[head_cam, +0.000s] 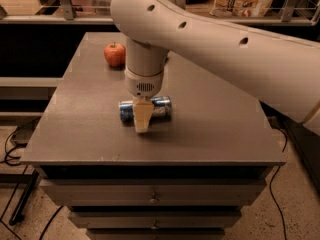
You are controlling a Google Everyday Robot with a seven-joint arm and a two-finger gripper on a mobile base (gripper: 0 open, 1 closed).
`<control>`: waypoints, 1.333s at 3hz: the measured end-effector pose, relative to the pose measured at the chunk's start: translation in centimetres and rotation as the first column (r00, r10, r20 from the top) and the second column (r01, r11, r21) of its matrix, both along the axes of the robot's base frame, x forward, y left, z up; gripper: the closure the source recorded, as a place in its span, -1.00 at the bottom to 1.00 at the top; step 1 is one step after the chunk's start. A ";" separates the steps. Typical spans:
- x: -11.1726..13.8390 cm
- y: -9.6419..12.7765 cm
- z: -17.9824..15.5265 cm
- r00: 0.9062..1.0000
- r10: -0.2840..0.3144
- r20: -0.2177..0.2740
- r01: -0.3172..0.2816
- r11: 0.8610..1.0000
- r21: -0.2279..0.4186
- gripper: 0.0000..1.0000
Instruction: Place redbull can upright
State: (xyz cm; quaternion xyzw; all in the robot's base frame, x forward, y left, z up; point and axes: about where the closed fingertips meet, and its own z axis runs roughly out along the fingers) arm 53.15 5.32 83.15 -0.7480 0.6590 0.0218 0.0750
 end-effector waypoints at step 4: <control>0.3 -0.5 10.5 0.991 -0.076 0.113 0.013 0.878 0.479 1.00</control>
Offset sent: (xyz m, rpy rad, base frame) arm -0.0041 0.0143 0.0761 0.2755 -0.0698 -0.0390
